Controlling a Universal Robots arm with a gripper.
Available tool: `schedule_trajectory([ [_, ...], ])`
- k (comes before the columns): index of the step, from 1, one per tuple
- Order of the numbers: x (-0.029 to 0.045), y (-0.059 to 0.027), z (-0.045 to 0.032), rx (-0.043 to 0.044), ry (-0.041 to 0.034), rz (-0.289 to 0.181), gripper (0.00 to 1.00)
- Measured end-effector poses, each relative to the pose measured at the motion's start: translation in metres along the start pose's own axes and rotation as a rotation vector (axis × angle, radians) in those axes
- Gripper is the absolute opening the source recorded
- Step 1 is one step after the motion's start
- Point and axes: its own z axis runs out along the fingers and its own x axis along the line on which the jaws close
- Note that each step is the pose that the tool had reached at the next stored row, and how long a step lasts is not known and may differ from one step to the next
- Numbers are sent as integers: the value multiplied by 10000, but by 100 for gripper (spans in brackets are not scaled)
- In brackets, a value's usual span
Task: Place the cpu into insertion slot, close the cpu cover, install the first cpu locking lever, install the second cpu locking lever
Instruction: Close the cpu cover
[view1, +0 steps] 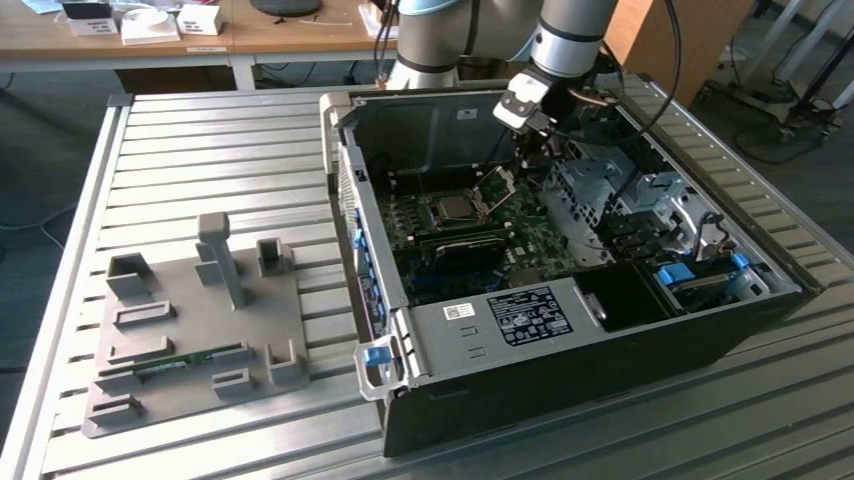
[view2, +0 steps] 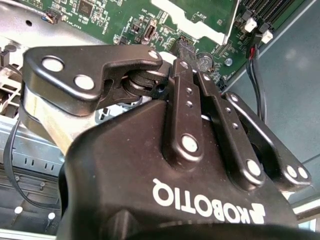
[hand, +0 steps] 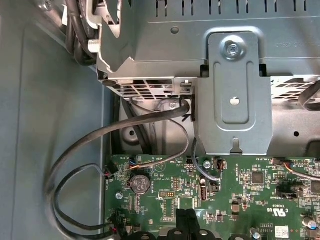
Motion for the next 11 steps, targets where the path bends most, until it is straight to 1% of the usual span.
schedule_trajectory([
  [11,-1,-29,20,0,1,0,11],
])
